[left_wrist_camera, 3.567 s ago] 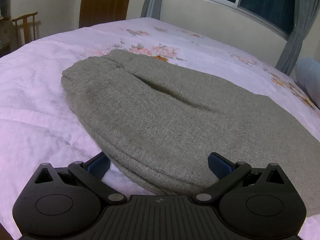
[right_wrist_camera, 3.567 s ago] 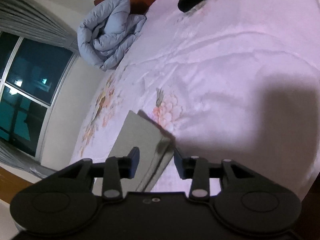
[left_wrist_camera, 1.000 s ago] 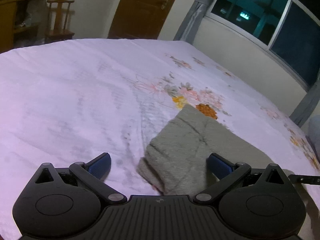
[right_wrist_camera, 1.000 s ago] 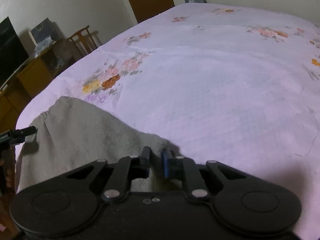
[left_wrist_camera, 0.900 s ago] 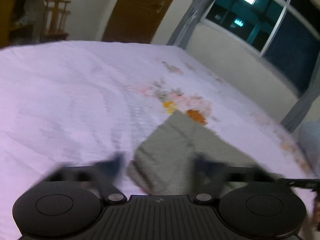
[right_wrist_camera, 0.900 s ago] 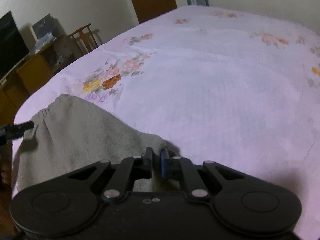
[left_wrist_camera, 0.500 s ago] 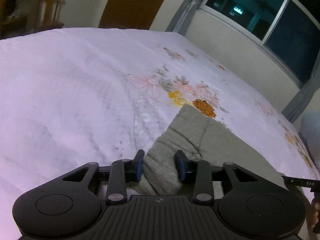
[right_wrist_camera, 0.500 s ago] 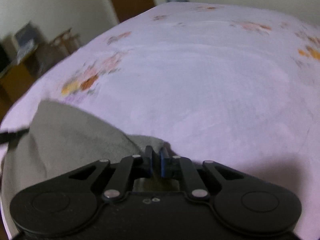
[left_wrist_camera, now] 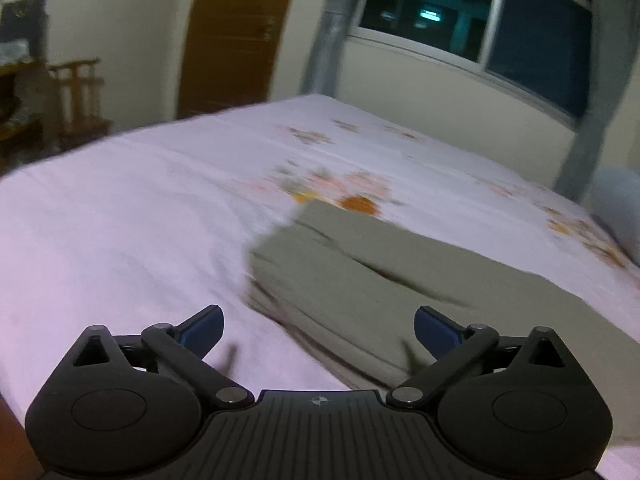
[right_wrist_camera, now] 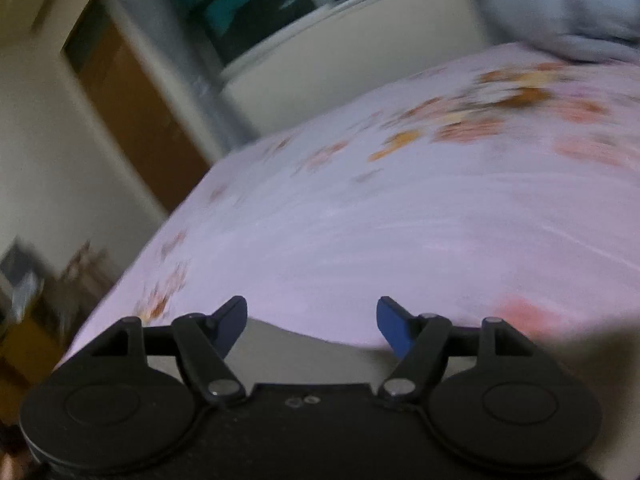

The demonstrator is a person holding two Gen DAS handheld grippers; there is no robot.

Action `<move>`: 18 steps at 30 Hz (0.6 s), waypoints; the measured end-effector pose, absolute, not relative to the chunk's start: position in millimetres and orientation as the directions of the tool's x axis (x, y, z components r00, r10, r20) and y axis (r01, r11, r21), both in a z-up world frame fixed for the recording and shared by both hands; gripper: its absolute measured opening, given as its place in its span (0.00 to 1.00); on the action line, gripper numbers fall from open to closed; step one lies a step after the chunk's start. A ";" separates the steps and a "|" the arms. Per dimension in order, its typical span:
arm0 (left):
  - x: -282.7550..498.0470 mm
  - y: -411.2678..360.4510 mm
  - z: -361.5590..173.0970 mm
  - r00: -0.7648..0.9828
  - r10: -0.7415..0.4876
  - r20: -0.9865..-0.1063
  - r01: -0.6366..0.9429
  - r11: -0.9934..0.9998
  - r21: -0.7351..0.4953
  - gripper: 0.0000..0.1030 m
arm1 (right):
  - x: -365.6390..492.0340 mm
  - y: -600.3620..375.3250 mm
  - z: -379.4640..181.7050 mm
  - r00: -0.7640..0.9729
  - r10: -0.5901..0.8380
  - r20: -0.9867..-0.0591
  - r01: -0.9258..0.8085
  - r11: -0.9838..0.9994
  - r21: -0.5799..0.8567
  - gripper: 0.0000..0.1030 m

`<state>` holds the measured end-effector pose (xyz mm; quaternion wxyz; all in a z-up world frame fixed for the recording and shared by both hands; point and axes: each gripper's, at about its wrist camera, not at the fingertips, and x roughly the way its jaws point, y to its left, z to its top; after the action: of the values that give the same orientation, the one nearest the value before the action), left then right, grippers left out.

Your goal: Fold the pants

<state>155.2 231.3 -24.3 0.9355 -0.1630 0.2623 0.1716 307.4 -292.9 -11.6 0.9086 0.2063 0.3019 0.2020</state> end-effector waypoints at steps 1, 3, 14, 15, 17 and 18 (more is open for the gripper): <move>153.8 218.0 -24.1 0.811 0.212 -0.545 -0.383 0.897 -0.220 0.99 | 291.7 -316.4 -11.4 0.761 0.462 -0.456 -0.198 0.834 0.515 0.63; 155.5 193.1 -24.0 0.816 0.179 -0.550 -0.347 0.912 -0.218 0.99 | 254.0 -365.2 -14.3 0.809 0.398 -0.434 -0.108 0.824 0.556 0.64; 178.1 63.0 -17.8 0.827 0.045 -0.560 -0.165 0.973 -0.165 1.00 | 139.2 -526.8 -76.4 0.896 0.076 -0.437 0.324 0.562 0.761 0.43; 176.9 51.6 -17.7 0.826 0.038 -0.562 -0.155 0.975 -0.161 1.00 | 139.1 -531.7 -86.0 0.897 0.073 -0.437 0.338 0.525 0.781 0.40; 176.7 36.6 -17.6 0.821 0.022 -0.571 -0.131 0.980 -0.150 1.00 | 142.5 -542.6 -103.9 0.896 0.082 -0.435 0.356 0.453 0.818 0.36; 177.5 27.5 -17.4 0.819 0.012 -0.573 -0.117 0.982 -0.146 1.00 | 145.5 -546.5 -110.5 0.896 0.083 -0.436 0.362 0.430 0.827 0.34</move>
<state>177.5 27.5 -17.4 0.9497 -0.0875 0.2986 0.0340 145.5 -546.5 -110.5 0.8189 0.5268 0.2111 -0.0853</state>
